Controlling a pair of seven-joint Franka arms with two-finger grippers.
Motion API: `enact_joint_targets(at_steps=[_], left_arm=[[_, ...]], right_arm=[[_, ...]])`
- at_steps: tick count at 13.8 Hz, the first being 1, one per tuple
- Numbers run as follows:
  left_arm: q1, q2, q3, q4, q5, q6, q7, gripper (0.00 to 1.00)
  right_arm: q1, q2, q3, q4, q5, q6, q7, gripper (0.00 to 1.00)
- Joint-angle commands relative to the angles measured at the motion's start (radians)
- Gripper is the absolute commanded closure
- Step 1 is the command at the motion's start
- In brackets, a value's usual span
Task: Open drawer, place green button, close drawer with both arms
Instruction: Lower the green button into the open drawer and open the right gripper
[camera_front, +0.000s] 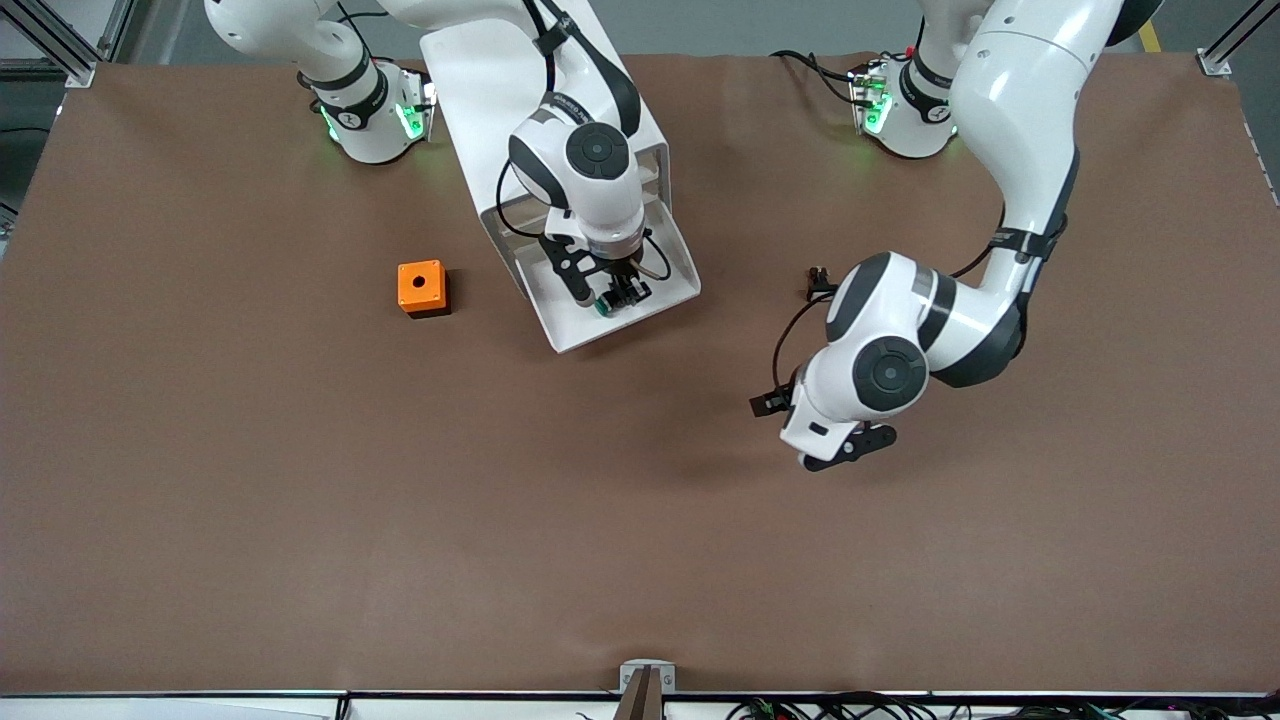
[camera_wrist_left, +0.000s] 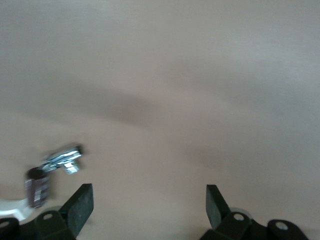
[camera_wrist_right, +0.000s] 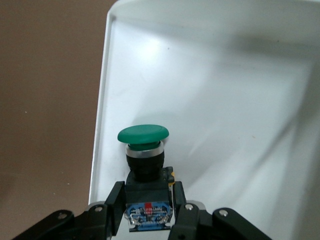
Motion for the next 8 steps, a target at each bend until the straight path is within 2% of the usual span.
enact_joint_targets(at_steps=[1, 3, 5, 8], left_arm=[[-0.039, 0.013, -0.007, -0.006, 0.021, 0.072, 0.012, 0.01], [-0.045, 0.017, -0.013, -0.006, 0.02, 0.079, 0.012, 0.01], [-0.074, 0.028, -0.014, -0.006, 0.02, 0.091, 0.012, 0.01], [-0.097, 0.042, -0.014, -0.041, 0.02, 0.215, 0.012, 0.01]], right_arm=[[0.011, 0.009, -0.011, 0.021, -0.041, -0.015, 0.018, 0.0], [-0.005, 0.007, -0.014, 0.053, -0.052, -0.032, 0.0, 0.0], [-0.045, 0.007, -0.014, 0.128, -0.056, -0.139, -0.096, 0.0], [-0.137, 0.001, -0.013, 0.268, -0.052, -0.331, -0.288, 0.0]])
